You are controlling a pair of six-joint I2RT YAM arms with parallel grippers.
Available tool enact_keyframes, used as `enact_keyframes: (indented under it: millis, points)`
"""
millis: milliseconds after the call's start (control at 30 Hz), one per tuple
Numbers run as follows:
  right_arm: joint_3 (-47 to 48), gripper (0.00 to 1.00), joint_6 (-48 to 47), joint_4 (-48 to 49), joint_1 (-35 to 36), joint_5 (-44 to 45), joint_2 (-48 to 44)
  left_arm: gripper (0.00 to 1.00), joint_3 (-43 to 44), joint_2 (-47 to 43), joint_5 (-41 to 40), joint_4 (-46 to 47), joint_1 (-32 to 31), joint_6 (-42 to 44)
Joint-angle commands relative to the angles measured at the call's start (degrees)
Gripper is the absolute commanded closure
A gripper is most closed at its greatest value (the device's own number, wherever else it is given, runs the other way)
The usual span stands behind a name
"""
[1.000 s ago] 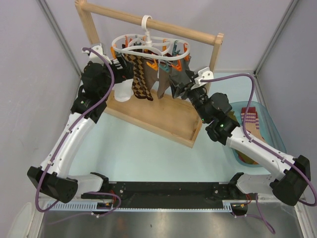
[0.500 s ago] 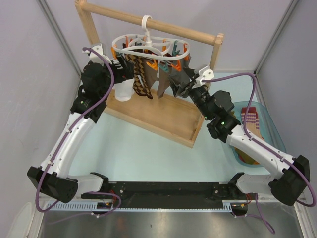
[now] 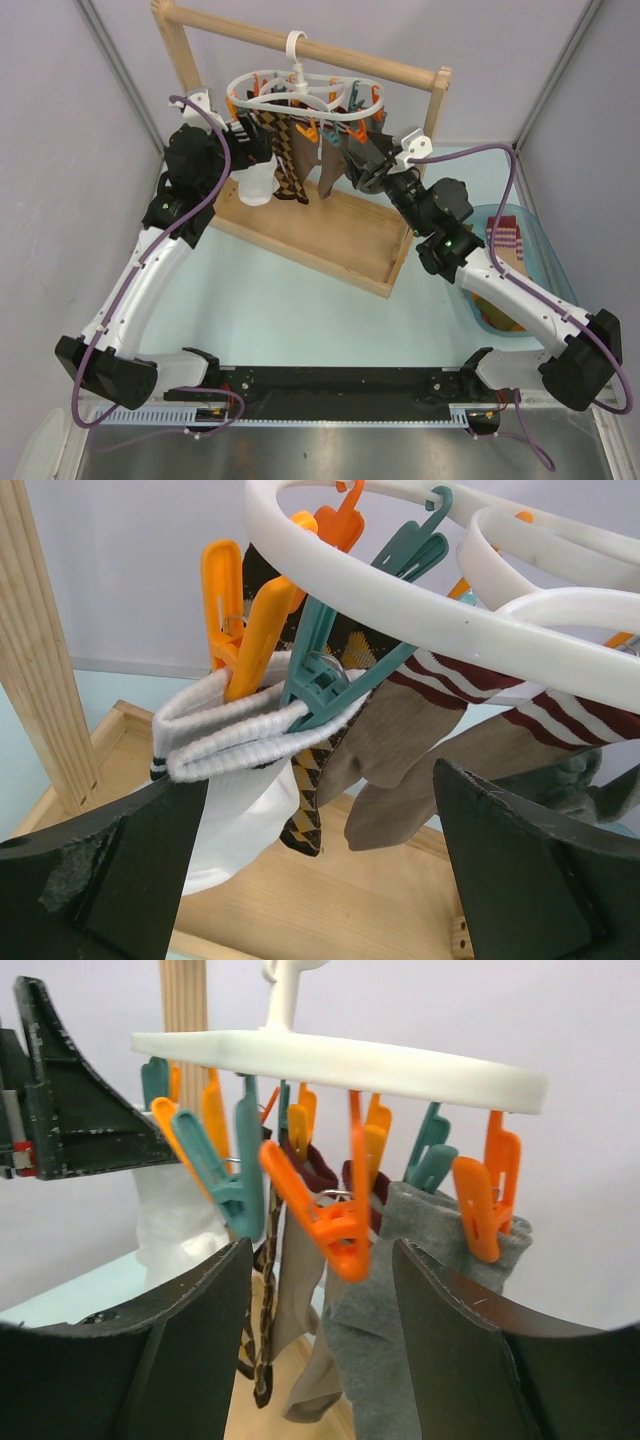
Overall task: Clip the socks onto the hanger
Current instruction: Open the clamp at the hanger.
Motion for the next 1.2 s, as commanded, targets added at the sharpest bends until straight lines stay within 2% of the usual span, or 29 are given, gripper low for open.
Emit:
enact_keyframes:
  millis: [0, 67, 267, 433, 567, 667, 900, 1033, 1167]
  points:
    - [3.07, 0.37, 0.17, 4.24, -1.42, 0.18, 0.68, 0.00, 1.67, -0.53, 1.09, 0.43, 0.54, -0.12]
    - [3.33, 0.38, 0.26, 4.51, -1.86, -0.61, 0.94, 0.00, 1.67, -0.53, 1.09, 0.34, 0.63, -0.03]
    - [4.21, 0.51, 0.26, 3.98, -2.30, -3.67, 1.20, 0.00, 1.67, -0.44, 1.53, 0.34, 0.63, -0.03]
    - [4.57, 0.66, 0.44, 3.28, -2.30, -5.44, 0.76, 0.00, 1.93, -0.71, 1.88, -0.27, 0.63, 0.06]
    - [4.57, 0.83, 0.17, 2.58, -1.95, -5.62, 0.15, 0.00, 2.11, -1.23, 2.32, -0.71, 0.63, 0.06]
    - [4.57, 0.89, -0.96, 1.96, -0.63, -4.75, -0.38, 0.00, 2.37, -2.02, 2.67, -1.85, 0.63, -0.12]
    - [4.57, 0.93, -6.94, 1.08, 4.99, 2.80, -0.99, 0.00, 5.35, -5.62, 4.95, -8.43, 0.54, -1.79]
    - [4.57, 0.96, -12.65, 2.48, 11.22, 11.23, -0.38, 0.00, 7.20, -8.79, 5.22, -12.75, 0.54, -4.50]
    - [4.65, 0.96, -17.05, 4.76, 15.44, 15.29, 1.11, 0.00, 8.08, -12.39, 6.53, -15.83, 0.63, -7.50]
